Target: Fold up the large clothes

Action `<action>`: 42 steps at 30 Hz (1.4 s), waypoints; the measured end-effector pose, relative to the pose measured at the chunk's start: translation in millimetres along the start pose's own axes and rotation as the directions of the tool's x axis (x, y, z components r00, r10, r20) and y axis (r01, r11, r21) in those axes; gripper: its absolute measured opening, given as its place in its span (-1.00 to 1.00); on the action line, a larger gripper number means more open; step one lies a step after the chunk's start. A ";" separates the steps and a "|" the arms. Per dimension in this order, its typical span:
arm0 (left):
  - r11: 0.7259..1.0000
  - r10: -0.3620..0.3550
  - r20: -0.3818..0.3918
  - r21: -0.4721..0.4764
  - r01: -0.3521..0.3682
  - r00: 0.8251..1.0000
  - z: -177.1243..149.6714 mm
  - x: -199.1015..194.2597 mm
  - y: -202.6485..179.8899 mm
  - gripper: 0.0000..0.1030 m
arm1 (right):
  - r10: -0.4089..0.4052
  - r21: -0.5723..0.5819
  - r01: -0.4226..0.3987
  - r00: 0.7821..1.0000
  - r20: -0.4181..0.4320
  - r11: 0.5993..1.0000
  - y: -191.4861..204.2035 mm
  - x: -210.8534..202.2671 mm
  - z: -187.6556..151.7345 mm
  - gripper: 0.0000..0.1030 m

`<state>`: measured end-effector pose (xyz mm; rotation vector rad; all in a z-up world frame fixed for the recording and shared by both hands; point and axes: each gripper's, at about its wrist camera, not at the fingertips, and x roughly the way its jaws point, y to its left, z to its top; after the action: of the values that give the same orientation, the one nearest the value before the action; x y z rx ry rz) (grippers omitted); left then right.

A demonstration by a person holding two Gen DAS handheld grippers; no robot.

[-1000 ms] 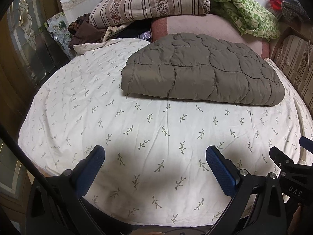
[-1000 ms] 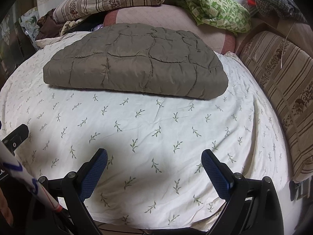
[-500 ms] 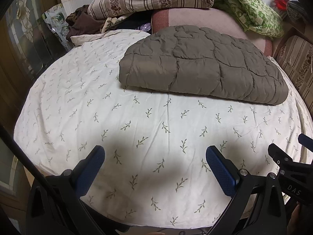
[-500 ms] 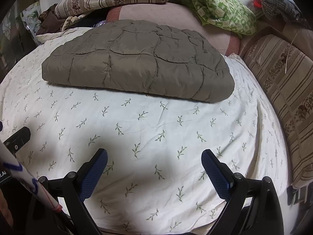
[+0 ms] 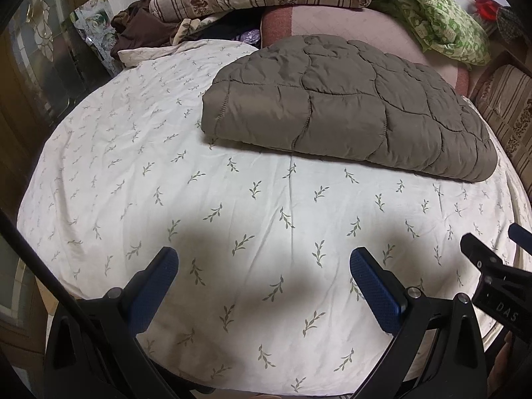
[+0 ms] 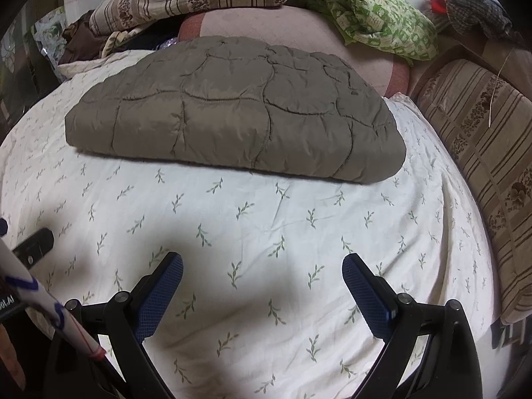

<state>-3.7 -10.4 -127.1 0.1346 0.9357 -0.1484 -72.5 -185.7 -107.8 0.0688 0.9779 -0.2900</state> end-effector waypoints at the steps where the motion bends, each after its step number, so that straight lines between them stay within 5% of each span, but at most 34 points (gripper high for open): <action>1: 1.000 0.001 0.000 0.002 -0.001 1.000 0.5 0.6 0.0 0.99 | 0.001 0.004 -0.001 1.000 0.008 1.000 -0.3 0.6 1.2 0.92; 21: 0.999 -0.025 0.014 0.027 0.025 1.000 24.4 15.4 -6.0 0.99 | -0.010 0.025 0.008 0.996 0.091 1.000 -4.8 11.2 26.6 0.92; 42: 0.999 -0.027 0.016 0.029 0.026 1.000 31.9 26.2 -6.1 0.99 | 0.005 0.016 -0.007 0.996 0.086 1.000 3.5 23.4 38.2 0.92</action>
<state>35.7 -23.9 -129.9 0.1471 0.9196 -0.1873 -28.5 -194.4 -106.0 0.0734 0.8899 -0.2931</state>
